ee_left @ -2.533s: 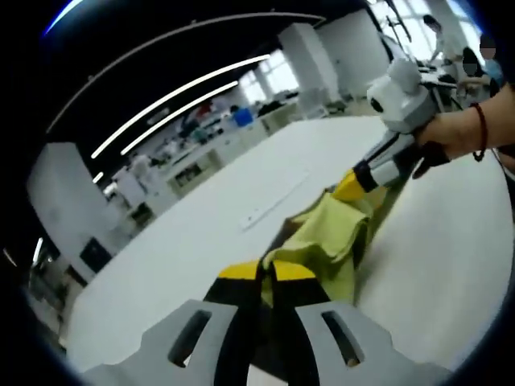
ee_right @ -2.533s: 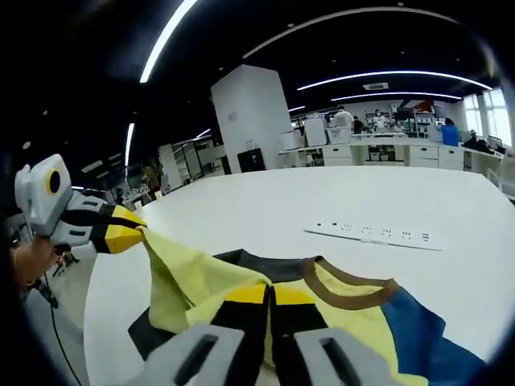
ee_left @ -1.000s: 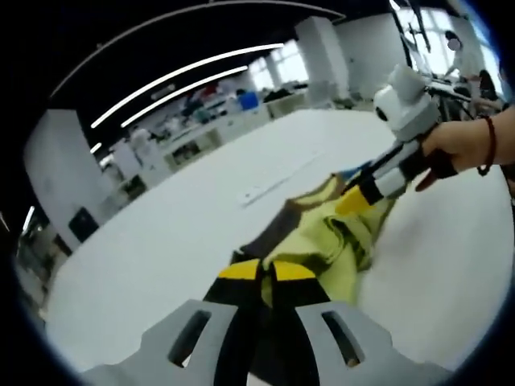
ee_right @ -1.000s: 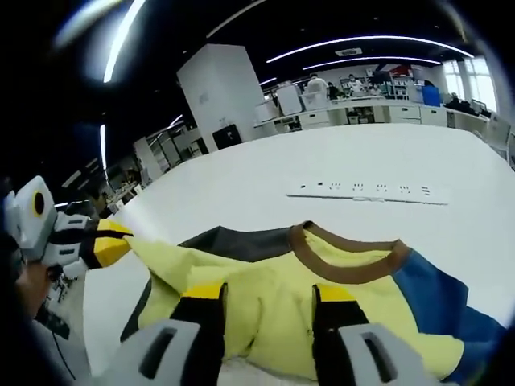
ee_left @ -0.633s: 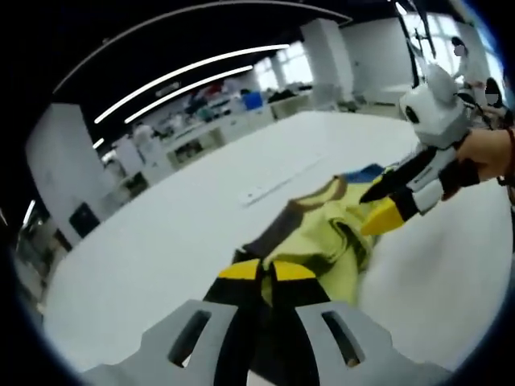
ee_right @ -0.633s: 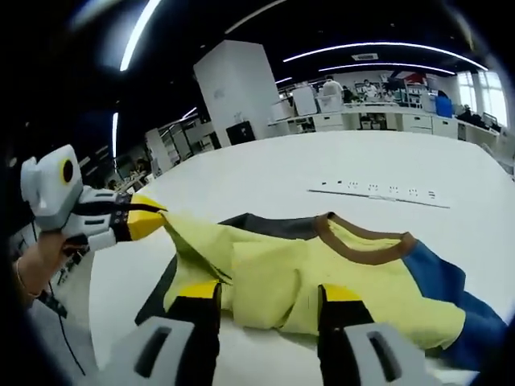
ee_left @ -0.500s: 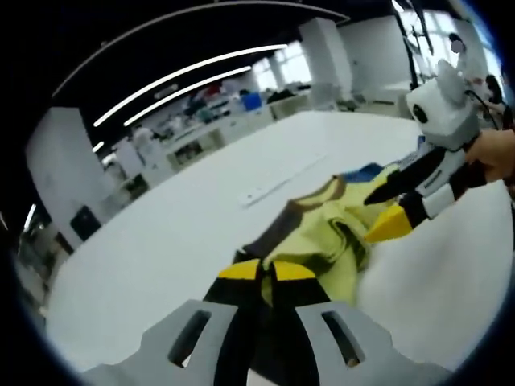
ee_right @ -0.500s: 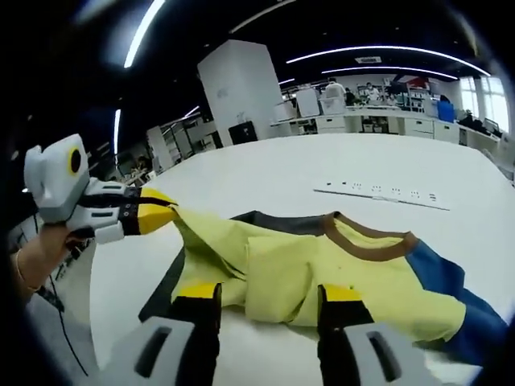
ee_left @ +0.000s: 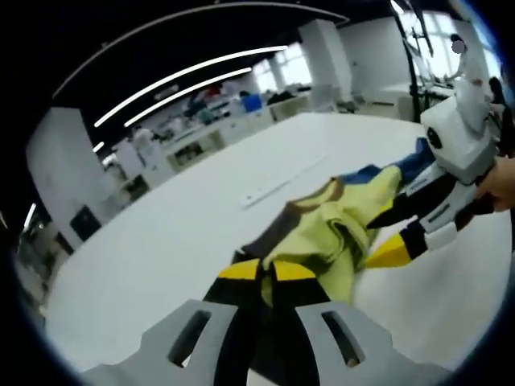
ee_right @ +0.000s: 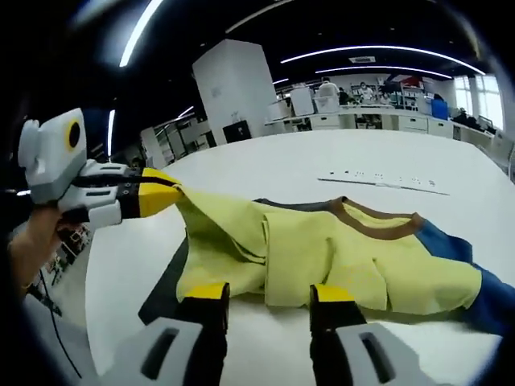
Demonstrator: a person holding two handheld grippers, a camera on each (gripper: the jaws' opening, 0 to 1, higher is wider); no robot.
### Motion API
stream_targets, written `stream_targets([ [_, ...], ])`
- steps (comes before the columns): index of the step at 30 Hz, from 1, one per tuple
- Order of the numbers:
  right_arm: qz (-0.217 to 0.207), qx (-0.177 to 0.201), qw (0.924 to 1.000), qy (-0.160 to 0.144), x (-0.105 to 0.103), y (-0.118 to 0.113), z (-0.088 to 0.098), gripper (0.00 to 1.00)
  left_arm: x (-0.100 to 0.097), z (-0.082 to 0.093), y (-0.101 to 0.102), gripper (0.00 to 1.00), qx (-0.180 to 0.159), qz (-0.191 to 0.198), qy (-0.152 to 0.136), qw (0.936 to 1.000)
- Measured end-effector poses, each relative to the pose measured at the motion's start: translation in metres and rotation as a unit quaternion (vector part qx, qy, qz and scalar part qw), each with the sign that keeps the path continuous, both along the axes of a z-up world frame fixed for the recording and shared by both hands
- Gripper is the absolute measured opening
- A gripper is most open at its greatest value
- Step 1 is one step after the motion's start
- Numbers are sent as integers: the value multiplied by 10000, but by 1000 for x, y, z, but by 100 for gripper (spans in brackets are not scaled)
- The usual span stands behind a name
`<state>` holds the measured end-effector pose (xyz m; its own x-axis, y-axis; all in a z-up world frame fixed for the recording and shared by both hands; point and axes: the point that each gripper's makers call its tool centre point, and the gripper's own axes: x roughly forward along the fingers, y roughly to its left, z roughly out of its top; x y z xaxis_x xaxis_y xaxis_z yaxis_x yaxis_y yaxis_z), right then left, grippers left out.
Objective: Fold the garment on the visible template until the final outline fits inside the template.
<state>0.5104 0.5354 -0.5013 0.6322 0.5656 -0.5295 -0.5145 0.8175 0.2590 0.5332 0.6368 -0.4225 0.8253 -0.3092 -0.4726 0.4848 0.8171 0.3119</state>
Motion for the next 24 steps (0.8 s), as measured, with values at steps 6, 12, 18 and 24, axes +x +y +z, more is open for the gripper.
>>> stream_targets([
  [6,-398,-77,9992,71,5,-4,-10,31,0,-3,1,1,34,-12,13,10000],
  [12,-647,-131,9977,168,7,-10,-19,21,-2,-2,1,1,16,-25,16,10000],
  [18,-783,-63,9966,256,6,-14,-22,10,-4,-3,2,1,16,-17,22,10000],
  [24,-807,-23,9965,234,6,-22,-18,0,-8,2,-3,1,139,-150,-68,9998],
])
